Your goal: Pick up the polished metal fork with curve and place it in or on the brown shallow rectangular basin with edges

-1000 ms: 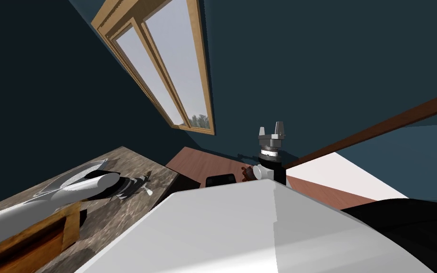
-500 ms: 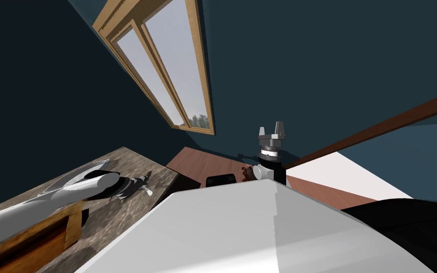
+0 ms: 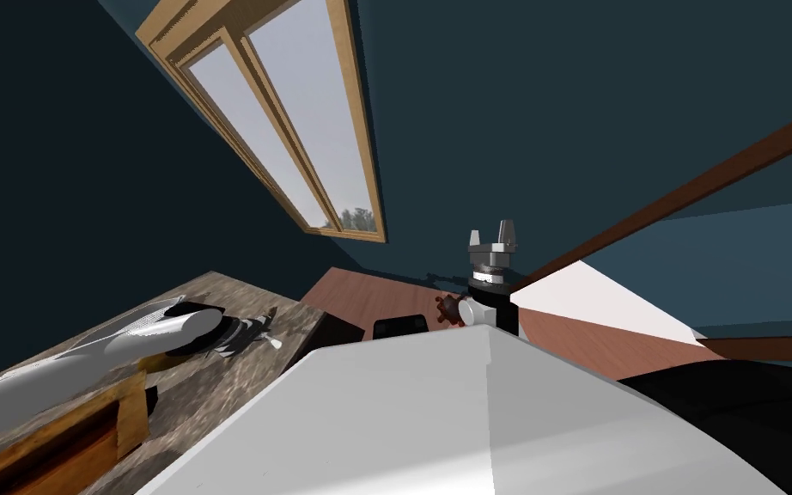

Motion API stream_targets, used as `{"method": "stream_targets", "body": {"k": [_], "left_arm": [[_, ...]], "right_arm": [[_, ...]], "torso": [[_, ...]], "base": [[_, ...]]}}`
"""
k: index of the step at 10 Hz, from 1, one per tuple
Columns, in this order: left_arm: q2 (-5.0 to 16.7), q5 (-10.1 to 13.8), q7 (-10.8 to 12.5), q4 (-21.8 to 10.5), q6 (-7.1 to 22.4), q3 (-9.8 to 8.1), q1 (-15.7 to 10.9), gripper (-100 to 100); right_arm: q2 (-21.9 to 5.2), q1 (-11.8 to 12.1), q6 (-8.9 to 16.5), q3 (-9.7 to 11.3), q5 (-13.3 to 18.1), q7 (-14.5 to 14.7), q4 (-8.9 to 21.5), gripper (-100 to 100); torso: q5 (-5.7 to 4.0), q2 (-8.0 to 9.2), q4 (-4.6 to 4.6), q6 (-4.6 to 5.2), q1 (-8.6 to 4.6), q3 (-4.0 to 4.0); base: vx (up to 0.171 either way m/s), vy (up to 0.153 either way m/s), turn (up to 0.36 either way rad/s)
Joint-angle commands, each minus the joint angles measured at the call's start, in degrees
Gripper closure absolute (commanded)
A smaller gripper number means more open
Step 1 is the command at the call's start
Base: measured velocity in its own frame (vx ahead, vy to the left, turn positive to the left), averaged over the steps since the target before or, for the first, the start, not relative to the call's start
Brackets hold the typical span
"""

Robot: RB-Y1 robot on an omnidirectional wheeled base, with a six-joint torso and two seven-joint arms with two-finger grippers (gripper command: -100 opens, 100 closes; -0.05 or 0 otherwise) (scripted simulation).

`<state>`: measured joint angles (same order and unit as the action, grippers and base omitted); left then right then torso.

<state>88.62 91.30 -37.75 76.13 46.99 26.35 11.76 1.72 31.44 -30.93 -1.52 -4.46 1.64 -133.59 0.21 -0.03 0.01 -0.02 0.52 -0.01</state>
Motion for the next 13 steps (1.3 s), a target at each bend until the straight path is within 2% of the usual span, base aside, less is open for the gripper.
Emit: {"method": "stream_targets", "body": {"k": [1,2,6,7,8,9,10,13], "left_arm": [[0.8,-0.7,2.9,1.5,0.5,0.04,-0.2,100],[0.8,-0.7,3.3,1.5,0.5,0.04,-0.2,100],[2.4,-2.6,10.2,5.1,1.8,0.31,-1.1,100],[2.4,-2.6,10.7,5.1,1.8,0.31,-1.1,100],[2.4,-2.5,10.2,5.1,1.7,0.27,-1.0,100],[2.4,-2.5,10.4,5.1,1.7,0.28,-1.0,0],[3.7,-0.5,9.5,4.0,1.7,-1.06,-2.4,100],[5.3,1.7,8.6,2.8,1.8,-2.36,-3.7,100]], "right_arm": [[0.0,0.0,0.0,0.0,0.0,0.0,0.0,0],[0.0,0.0,0.0,0.0,0.0,0.0,0.0,0],[0.0,0.0,0.0,0.0,0.0,0.0,0.0,0],[0.0,0.0,0.0,0.0,0.0,0.0,0.0,0],[0.0,0.0,0.0,0.0,0.0,0.0,0.0,0],[0.0,0.0,0.0,0.0,0.0,0.0,0.0,0],[0.0,0.0,0.0,0.0,0.0,0.0,0.0,0],[0.0,0.0,0.0,0.0,0.0,0.0,0.0,0]], "torso": [[0.0,0.0,0.0,0.0,0.0,0.0],[0.0,0.09,0.01,-0.01,0.01,0.05],[-0.05,0.07,0.02,-0.04,-0.08,0.05],[-0.06,0.1,0.03,-0.05,-0.04,0.07],[-0.05,0.03,0.01,-0.1,-0.04,0.03],[-0.05,-0.1,-0.01,-0.11,-0.11,-0.04],[-0.07,-0.18,-0.03,-0.1,-0.16,-0.09],[-0.19,0.19,0.12,-0.09,-0.15,0.16]], "base": [[-0.11,0.052,-0.135],[-0.072,0.042,-0.057],[-0.083,0.037,-0.111],[-0.066,0.043,-0.051],[-0.022,0.016,-0.006],[-0.005,0.003,0.001],[-0.102,0.022,-0.025],[-0.12,0.034,-0.037]]}}
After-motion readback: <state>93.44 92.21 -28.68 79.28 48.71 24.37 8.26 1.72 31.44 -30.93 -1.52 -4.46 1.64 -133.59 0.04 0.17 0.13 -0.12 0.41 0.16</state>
